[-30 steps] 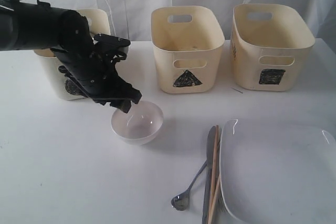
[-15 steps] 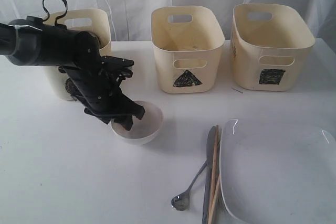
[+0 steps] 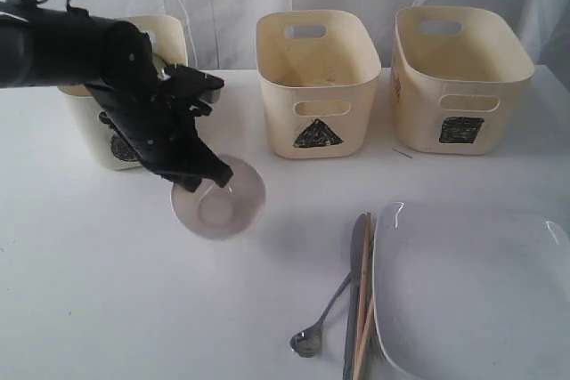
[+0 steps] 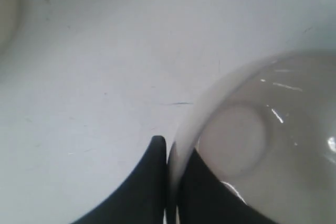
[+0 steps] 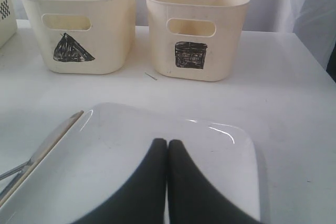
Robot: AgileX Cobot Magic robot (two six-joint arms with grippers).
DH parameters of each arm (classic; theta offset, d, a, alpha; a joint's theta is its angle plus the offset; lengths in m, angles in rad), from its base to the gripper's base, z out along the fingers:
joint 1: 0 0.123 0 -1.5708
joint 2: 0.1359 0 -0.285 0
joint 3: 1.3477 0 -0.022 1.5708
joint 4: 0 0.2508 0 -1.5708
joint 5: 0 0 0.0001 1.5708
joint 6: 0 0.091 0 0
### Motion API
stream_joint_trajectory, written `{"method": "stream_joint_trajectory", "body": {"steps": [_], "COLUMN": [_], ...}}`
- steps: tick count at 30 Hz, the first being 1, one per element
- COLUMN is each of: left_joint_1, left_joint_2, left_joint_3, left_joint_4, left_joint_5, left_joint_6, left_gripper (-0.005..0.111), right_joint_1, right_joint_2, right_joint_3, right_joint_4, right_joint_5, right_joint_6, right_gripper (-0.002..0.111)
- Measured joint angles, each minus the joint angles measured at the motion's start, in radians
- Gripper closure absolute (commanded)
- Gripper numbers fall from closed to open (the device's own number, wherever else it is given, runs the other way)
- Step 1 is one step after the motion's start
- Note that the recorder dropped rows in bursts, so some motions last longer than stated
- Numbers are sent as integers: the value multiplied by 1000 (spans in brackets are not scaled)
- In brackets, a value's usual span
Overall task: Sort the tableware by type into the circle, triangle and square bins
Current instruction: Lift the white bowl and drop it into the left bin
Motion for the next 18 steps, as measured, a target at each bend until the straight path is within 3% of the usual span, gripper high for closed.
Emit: {"method": "stream_joint_trajectory", "body": {"steps": [8,12,18], "left_joint_1": [50,128,271], "left_joint_2": [-193,-219,-164], "left_joint_3": [-56,-118,-186], "left_joint_4": [234,365,435], "left_joint_5": [-19,-103,-274], "left_joint_6": [-54,-147,-187], "left_gripper": [107,107,107], "right_joint_1": [0,0,0], "right_joint_2": [0,0,0], "right_joint_3": [0,0,0], "right_joint_4": [0,0,0], "right_joint_5": [0,0,0], "right_joint_6": [0,0,0], "right_gripper": [108,108,108]}}
